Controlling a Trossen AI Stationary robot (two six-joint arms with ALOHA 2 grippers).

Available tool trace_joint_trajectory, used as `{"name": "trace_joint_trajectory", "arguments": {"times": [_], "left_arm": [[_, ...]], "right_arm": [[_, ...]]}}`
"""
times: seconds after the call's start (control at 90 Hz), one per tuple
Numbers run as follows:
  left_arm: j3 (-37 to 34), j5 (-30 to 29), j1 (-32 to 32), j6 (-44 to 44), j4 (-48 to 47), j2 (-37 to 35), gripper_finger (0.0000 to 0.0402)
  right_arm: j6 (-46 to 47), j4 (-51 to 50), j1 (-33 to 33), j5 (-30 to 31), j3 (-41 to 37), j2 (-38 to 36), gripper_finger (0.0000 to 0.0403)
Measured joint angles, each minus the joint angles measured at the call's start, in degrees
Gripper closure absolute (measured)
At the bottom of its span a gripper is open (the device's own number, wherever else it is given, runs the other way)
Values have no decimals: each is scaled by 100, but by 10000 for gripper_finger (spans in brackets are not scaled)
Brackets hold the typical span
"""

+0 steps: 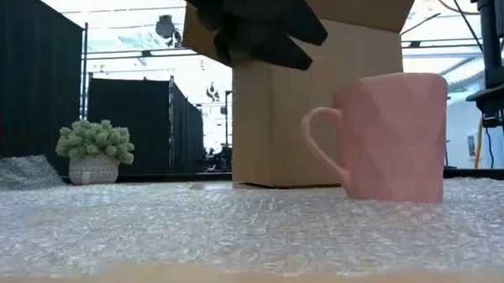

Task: Wrap mug
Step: Wrap the pink mug with bubble wrap

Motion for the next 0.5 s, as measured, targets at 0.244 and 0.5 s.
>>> {"name": "trace_joint_trajectory", "arguments": {"times": [0.244,0.5], "left_arm": [[-2,-87,-6,-9,-167,0,194],[-2,-238,-8,-11,-164,0,194]], "right_arm": [[145,60,393,-308,-2,488,105],[-104,440,533,-203,18,826,180]]}}
